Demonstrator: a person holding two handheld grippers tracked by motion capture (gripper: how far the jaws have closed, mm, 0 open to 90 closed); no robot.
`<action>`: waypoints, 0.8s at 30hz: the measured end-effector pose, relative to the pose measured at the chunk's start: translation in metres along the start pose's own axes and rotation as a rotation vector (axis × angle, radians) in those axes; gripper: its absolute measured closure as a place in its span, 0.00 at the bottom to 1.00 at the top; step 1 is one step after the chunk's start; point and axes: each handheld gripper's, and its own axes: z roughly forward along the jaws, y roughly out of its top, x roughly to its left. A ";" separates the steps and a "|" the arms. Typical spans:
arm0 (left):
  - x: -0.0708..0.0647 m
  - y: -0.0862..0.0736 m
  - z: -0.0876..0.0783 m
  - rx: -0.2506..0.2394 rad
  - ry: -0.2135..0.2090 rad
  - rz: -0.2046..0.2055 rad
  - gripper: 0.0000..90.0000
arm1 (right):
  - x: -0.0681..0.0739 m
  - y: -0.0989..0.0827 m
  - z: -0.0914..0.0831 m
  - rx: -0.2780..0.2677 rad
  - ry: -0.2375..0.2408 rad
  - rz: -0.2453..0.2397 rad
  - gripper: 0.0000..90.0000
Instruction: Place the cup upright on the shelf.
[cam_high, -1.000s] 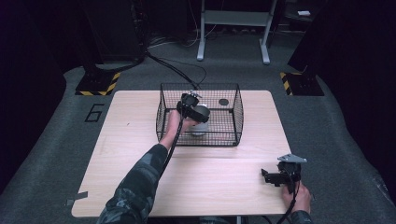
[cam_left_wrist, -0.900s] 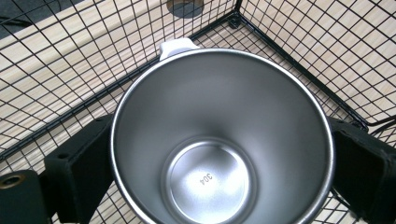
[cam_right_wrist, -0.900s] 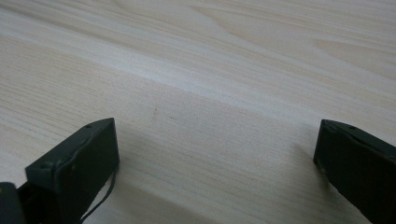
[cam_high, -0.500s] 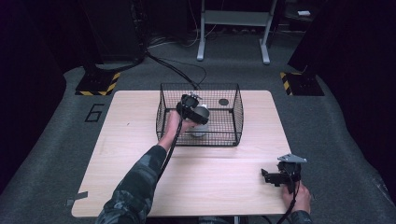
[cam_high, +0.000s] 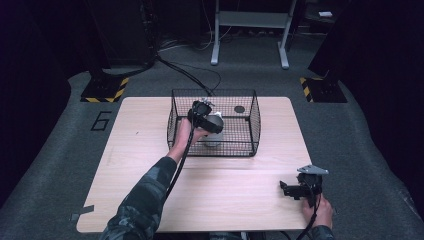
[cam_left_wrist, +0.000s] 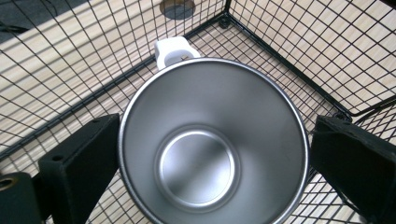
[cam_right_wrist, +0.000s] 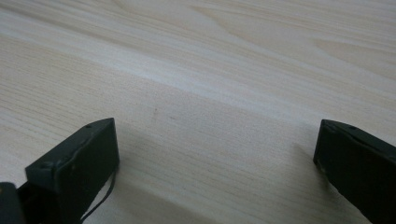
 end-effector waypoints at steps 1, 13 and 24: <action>0.001 0.001 -0.004 -0.005 0.005 0.003 0.02 | 0.000 0.000 0.000 0.000 0.000 0.000 0.00; 0.004 0.002 -0.041 -0.062 0.006 0.032 0.03 | 0.000 0.000 0.000 -0.004 0.000 0.000 0.00; -0.002 -0.011 -0.082 -0.167 -0.005 0.037 0.01 | 0.000 0.000 0.000 -0.006 -0.002 0.001 0.00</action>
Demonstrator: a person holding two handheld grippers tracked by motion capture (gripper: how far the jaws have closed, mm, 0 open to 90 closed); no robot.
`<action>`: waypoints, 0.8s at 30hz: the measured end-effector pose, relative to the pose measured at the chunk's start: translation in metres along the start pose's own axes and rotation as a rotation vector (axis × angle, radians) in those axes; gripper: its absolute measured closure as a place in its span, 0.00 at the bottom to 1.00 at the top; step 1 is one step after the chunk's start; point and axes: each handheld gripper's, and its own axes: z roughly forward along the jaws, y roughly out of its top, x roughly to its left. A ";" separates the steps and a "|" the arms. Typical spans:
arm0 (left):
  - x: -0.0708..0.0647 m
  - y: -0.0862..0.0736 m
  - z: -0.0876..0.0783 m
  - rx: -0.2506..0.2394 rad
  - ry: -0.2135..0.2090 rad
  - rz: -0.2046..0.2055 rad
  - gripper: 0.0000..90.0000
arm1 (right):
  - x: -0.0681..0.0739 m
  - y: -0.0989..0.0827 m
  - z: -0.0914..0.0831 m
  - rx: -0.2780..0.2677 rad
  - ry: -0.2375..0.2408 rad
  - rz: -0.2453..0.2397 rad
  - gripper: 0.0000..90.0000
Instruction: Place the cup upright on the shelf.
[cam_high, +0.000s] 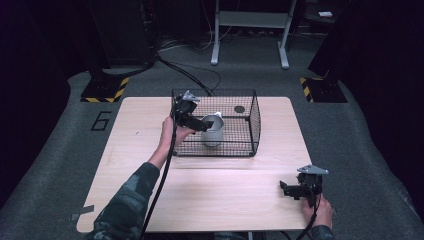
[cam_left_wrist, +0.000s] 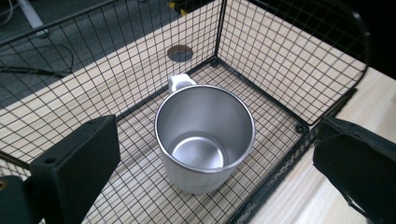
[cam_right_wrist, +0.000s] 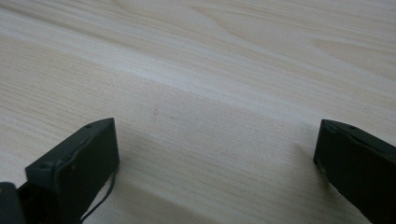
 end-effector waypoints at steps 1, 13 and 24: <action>-0.001 -0.002 -0.005 -0.005 -0.005 0.002 0.01 | 0.000 0.000 0.000 0.001 0.000 0.000 0.00; -0.012 -0.034 -0.049 -0.063 -0.012 0.042 0.01 | 0.000 0.000 0.000 0.003 0.000 0.000 0.00; -0.019 -0.070 -0.081 -0.095 0.019 0.050 0.01 | 0.000 0.000 0.000 0.005 0.001 -0.002 0.00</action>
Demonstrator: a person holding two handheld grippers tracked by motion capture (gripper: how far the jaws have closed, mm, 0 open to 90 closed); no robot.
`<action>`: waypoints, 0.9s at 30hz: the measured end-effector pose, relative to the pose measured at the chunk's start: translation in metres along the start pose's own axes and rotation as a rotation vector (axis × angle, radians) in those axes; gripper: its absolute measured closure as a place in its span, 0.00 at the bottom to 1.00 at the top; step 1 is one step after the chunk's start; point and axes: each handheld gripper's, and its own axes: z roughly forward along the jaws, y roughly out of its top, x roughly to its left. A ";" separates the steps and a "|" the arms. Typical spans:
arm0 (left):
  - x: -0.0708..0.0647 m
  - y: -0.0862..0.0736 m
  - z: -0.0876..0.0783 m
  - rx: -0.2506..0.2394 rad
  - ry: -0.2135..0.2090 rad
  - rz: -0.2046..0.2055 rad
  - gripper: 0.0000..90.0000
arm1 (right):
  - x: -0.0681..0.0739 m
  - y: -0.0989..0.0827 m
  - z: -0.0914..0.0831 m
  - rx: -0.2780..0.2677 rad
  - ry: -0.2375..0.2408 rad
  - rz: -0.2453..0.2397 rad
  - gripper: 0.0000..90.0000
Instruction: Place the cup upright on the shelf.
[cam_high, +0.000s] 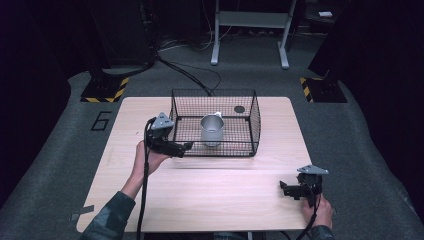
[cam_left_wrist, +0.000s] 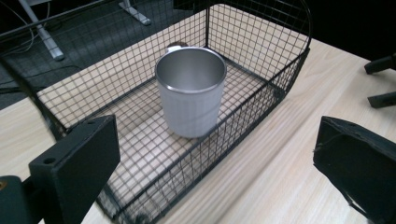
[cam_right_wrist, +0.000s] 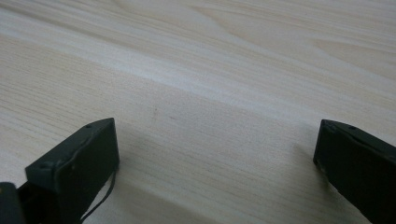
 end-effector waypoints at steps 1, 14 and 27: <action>-0.001 -0.006 -0.006 -0.003 0.006 -0.002 0.01 | 0.000 0.000 0.000 0.000 0.000 0.000 0.00; 0.004 -0.057 -0.043 0.019 0.082 -0.022 0.00 | 0.000 0.000 0.000 0.000 -0.001 0.000 0.00; 0.021 -0.148 -0.057 0.095 0.156 -0.173 0.00 | 0.000 0.000 0.000 0.000 -0.002 0.001 0.00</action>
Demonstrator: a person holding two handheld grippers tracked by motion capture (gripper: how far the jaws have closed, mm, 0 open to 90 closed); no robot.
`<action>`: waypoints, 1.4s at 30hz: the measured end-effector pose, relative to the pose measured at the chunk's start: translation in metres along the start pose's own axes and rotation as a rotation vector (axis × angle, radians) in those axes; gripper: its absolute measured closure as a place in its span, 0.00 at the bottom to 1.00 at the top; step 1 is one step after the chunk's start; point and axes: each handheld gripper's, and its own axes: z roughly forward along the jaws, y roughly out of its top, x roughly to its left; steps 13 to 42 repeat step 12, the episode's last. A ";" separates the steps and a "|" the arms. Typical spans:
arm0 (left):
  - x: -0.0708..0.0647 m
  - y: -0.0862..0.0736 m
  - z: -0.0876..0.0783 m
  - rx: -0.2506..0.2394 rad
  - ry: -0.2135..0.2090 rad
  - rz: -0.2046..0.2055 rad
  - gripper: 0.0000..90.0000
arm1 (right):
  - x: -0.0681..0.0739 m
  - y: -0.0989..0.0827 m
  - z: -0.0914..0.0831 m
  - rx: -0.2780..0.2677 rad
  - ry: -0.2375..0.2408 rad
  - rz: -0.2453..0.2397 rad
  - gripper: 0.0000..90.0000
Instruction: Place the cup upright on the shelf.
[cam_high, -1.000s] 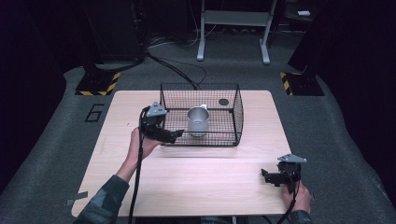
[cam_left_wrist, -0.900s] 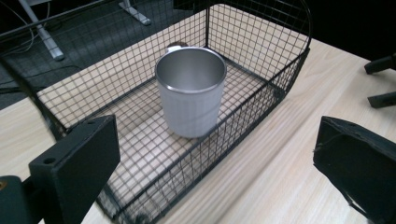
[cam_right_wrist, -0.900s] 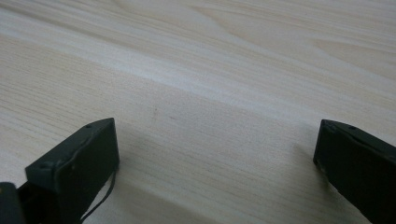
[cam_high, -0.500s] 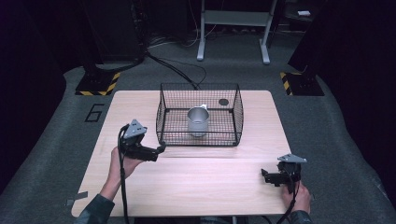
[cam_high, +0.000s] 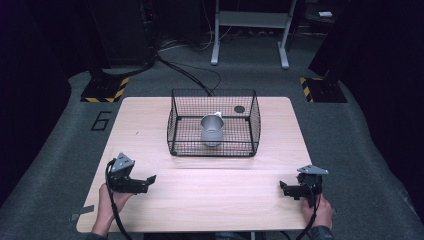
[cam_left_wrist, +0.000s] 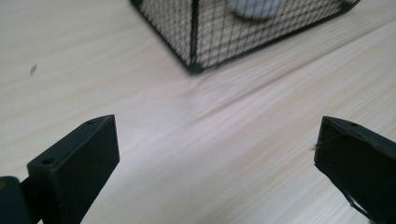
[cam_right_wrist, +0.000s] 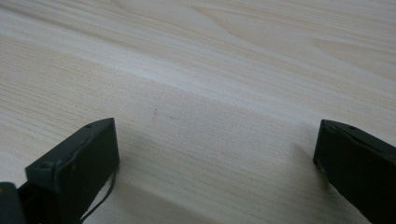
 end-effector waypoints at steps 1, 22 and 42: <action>0.003 -0.008 0.002 0.015 0.005 -0.012 0.00 | 0.000 0.000 0.000 0.000 0.000 0.001 0.00; 0.016 -0.050 0.018 0.043 0.097 -0.077 0.00 | 0.000 0.000 0.000 0.001 0.001 0.001 0.00; 0.016 -0.050 0.018 0.043 0.097 -0.077 0.00 | 0.000 0.000 0.000 0.001 0.001 0.001 0.00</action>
